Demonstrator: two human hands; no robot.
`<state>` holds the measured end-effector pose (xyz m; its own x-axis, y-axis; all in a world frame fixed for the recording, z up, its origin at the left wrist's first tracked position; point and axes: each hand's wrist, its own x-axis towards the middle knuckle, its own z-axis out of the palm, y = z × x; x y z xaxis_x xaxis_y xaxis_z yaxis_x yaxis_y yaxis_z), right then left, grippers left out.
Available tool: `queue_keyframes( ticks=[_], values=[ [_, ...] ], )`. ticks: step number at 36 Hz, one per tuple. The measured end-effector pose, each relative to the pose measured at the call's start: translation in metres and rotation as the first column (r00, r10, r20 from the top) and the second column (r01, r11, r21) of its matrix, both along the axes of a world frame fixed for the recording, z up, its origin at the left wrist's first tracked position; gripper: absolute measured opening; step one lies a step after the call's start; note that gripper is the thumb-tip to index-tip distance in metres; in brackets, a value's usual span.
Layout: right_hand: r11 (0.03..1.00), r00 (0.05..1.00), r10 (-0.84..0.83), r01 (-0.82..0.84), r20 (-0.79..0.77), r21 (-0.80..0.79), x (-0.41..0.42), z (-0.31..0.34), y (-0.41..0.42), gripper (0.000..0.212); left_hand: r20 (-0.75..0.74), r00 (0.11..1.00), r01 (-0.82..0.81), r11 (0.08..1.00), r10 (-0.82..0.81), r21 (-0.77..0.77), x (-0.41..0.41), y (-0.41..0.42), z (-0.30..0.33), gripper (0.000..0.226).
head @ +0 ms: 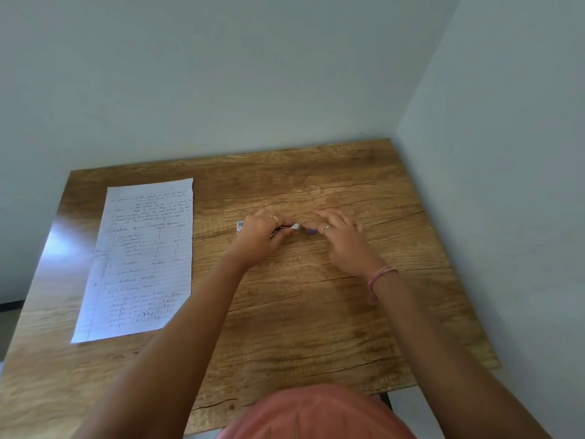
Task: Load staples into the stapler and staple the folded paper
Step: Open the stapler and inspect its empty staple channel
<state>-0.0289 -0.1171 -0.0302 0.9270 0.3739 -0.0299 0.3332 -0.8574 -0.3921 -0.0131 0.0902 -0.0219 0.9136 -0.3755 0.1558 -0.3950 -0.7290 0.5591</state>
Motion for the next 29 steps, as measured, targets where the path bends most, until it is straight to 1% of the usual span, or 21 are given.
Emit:
queue_keyframes(
  ticks=[1,3,5,7,11,14,17,18,19,20,21,22,23,24,25,26,27,28,29],
  values=[
    [0.997,0.999,-0.032,0.03,0.03,0.074,-0.001,0.0,0.0,0.069,-0.003,1.0,0.007,1.0,-0.007,-0.001,0.0,0.001,-0.001,0.024],
    [0.961,0.989,-0.129,0.109,0.065,0.256,-0.003,0.002,0.003,0.069,-0.016,1.0,-0.003,1.0,0.003,-0.009,0.0,0.002,-0.001,0.025],
    [0.914,0.983,-0.179,0.155,0.029,0.376,-0.002,0.003,0.002,0.066,-0.03,0.999,-0.028,0.999,0.027,-0.039,-0.001,0.003,0.001,0.025],
    [0.89,0.983,-0.183,0.178,-0.027,0.42,0.0,0.006,0.002,0.062,-0.052,0.997,-0.07,0.992,0.065,-0.107,0.0,0.003,0.005,0.025],
    [0.844,0.982,-0.136,0.183,-0.13,0.504,0.002,0.012,0.002,0.051,-0.175,0.967,-0.218,0.954,0.184,-0.206,0.007,0.007,0.017,0.023],
    [0.836,0.983,-0.128,0.177,-0.129,0.519,0.008,0.015,0.003,0.049,-0.273,0.941,-0.287,0.903,0.202,-0.32,0.013,0.014,0.024,0.021],
    [0.85,0.984,-0.13,0.176,-0.125,0.496,0.015,0.02,0.006,0.048,-0.311,0.934,-0.281,0.897,0.174,-0.342,0.018,0.019,0.028,0.02],
    [0.853,0.986,-0.124,0.165,-0.115,0.496,0.017,0.023,0.007,0.048,-0.336,0.926,-0.294,0.887,0.172,-0.357,0.019,0.02,0.029,0.018],
    [0.853,0.988,-0.115,0.151,-0.101,0.5,0.018,0.026,0.008,0.048,-0.379,0.91,-0.327,0.857,0.172,-0.397,0.019,0.021,0.029,0.015],
    [0.848,0.99,-0.111,0.141,-0.089,0.51,0.019,0.03,0.009,0.048,-0.441,0.883,-0.381,0.797,0.162,-0.469,0.019,0.022,0.029,0.012],
    [0.838,0.99,-0.115,0.14,-0.08,0.528,0.02,0.035,0.01,0.046,-0.517,0.845,-0.452,0.699,0.137,-0.554,0.017,0.021,0.029,0.011],
    [0.821,0.989,-0.125,0.147,-0.077,0.552,0.021,0.039,0.012,0.045,-0.598,0.796,-0.536,0.563,0.09,-0.629,0.014,0.02,0.03,0.011],
    [0.798,0.987,-0.137,0.159,-0.081,0.581,0.022,0.044,0.013,0.044,-0.673,0.74,-0.622,0.398,0.018,-0.674,0.011,0.019,0.031,0.012],
    [0.773,0.984,-0.149,0.176,-0.095,0.61,0.022,0.049,0.015,0.043,-0.727,0.682,-0.699,0.225,-0.078,-0.679,0.008,0.016,0.032,0.013],
    [0.75,0.981,-0.159,0.195,-0.115,0.632,0.022,0.052,0.017,0.04,-0.752,0.633,-0.755,0.07,-0.181,-0.652,0.005,0.013,0.032,0.014],
    [0.733,0.977,-0.164,0.211,-0.133,0.646,0.022,0.056,0.019,0.038,-0.753,0.6,-0.79,-0.048,-0.27,-0.612,0.001,0.01,0.032,0.014],
    [0.725,0.975,-0.165,0.222,-0.148,0.652,0.022,0.059,0.021,0.036,-0.746,0.578,-0.81,-0.119,-0.332,-0.575,-0.002,0.007,0.031,0.015],
    [0.721,0.974,-0.16,0.226,-0.159,0.655,0.021,0.061,0.023,0.035,-0.739,0.562,-0.822,-0.15,-0.371,-0.549,-0.006,0.003,0.03,0.018],
    [0.721,0.974,-0.153,0.224,-0.165,0.655,0.021,0.062,0.025,0.034,-0.733,0.55,-0.829,-0.157,-0.4,-0.536,-0.009,-0.001,0.03,0.021]
  ],
)
